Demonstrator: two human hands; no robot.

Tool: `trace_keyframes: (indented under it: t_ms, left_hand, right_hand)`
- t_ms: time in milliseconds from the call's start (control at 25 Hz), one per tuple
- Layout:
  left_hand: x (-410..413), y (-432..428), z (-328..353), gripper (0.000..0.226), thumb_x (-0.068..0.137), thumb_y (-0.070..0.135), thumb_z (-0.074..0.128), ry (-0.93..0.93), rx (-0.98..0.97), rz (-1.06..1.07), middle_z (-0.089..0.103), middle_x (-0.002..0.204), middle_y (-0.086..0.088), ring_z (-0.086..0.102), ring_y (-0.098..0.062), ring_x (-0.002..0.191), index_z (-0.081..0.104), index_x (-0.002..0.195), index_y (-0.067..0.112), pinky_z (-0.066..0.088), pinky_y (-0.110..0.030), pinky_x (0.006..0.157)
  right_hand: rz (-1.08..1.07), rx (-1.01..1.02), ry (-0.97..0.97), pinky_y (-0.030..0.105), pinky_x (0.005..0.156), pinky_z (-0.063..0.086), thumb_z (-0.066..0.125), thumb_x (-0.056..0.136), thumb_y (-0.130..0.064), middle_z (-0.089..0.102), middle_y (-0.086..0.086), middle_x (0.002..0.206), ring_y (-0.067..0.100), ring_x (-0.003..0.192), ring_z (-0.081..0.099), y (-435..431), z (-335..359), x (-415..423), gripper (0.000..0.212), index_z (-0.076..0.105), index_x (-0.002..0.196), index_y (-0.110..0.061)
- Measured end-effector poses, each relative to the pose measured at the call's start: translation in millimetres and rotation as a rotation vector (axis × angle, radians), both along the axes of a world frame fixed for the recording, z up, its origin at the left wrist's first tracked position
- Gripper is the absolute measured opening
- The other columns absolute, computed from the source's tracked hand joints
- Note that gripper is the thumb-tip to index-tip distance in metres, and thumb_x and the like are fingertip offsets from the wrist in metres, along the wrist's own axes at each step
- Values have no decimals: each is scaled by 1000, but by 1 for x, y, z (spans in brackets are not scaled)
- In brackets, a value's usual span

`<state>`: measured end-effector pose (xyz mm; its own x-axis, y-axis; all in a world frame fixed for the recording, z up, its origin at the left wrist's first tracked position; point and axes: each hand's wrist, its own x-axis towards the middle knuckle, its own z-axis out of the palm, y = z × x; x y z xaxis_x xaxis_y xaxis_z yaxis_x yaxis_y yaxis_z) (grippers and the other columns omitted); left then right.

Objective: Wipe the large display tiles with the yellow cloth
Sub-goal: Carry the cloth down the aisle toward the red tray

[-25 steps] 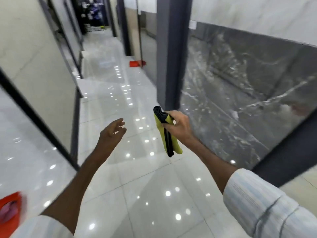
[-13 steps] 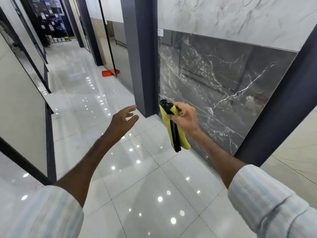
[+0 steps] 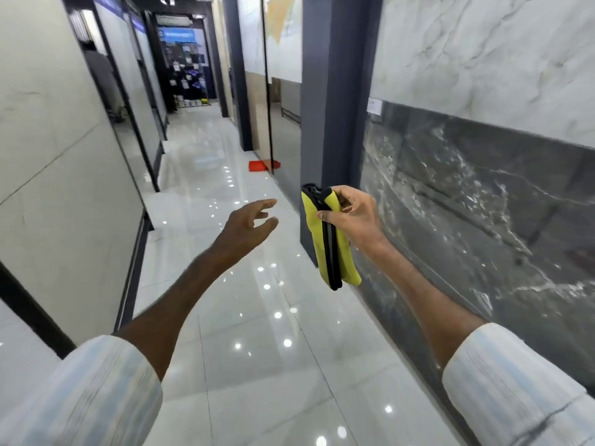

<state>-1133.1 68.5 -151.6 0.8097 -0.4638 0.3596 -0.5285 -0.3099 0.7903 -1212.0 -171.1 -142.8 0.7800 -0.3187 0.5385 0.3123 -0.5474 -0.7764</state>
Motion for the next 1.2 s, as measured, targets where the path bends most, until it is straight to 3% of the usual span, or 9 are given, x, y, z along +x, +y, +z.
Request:
trace_keyframes:
  t_ms: [120, 240, 400, 600, 760, 920, 1080, 1200]
  left_hand:
    - [77, 1, 24, 42, 102, 19, 69, -45, -10, 69, 61, 141, 8, 63, -5, 120, 62, 143, 20, 46, -4, 91]
    - [151, 13, 41, 39, 101, 19, 69, -21, -47, 154, 63, 139, 9, 63, 1, 117, 64, 140, 21, 48, -7, 92]
    - [266, 30, 43, 38, 102, 20, 68, -50, 1, 202, 64, 137, 10, 62, -6, 122, 65, 140, 21, 43, -1, 84]
    - [453, 30, 62, 38, 101, 17, 68, -155, 40, 242, 64, 134, 8, 64, -6, 113, 65, 139, 20, 42, 1, 81]
    - [588, 8, 79, 40, 101, 19, 69, -164, 63, 175, 63, 141, 4, 63, -7, 118, 63, 141, 21, 51, -17, 95]
    - [715, -32, 80, 39, 102, 22, 67, -149, 89, 150, 62, 142, 8, 63, -4, 117, 63, 141, 24, 49, -21, 100]
    - [852, -79, 65, 39, 104, 21, 65, -152, 132, 86, 61, 143, 7, 62, -7, 121, 62, 143, 23, 51, -23, 98]
    - [963, -118, 61, 39, 103, 19, 67, -155, 154, 84, 62, 145, 3, 63, -10, 123, 63, 142, 22, 52, -33, 105]
  right_hand:
    - [49, -99, -12, 45, 77, 60, 89, 70, -3, 75, 6, 89, 26, 84, 70, -17, 21, 97, 31, 77, 98, -10]
    - [93, -113, 3, 48, 80, 60, 89, 70, -4, 76, 5, 89, 27, 86, 72, -26, 32, 188, 29, 77, 97, -11]
    - [102, -16, -7, 53, 81, 61, 91, 71, -8, 77, 7, 88, 31, 88, 74, -41, 35, 321, 30, 79, 98, -15]
    - [91, -39, -46, 43, 80, 63, 91, 73, -7, 77, 1, 89, 21, 84, 75, -48, 51, 490, 31, 78, 101, -11]
    - [55, -103, -38, 38, 83, 62, 92, 73, -6, 77, -2, 94, 18, 87, 74, -61, 67, 603, 37, 77, 106, -14]
    - [28, -68, -45, 31, 80, 62, 92, 72, -5, 77, -5, 93, 16, 86, 75, -91, 68, 717, 40, 77, 108, -16]
    - [15, -14, -53, 19, 70, 55, 92, 71, -5, 75, -8, 86, 3, 74, 68, -135, 43, 856, 40, 78, 109, -12]
    - [34, -21, -42, 17, 68, 52, 92, 70, -5, 75, -8, 87, 3, 72, 67, -164, 36, 975, 41, 79, 109, -13]
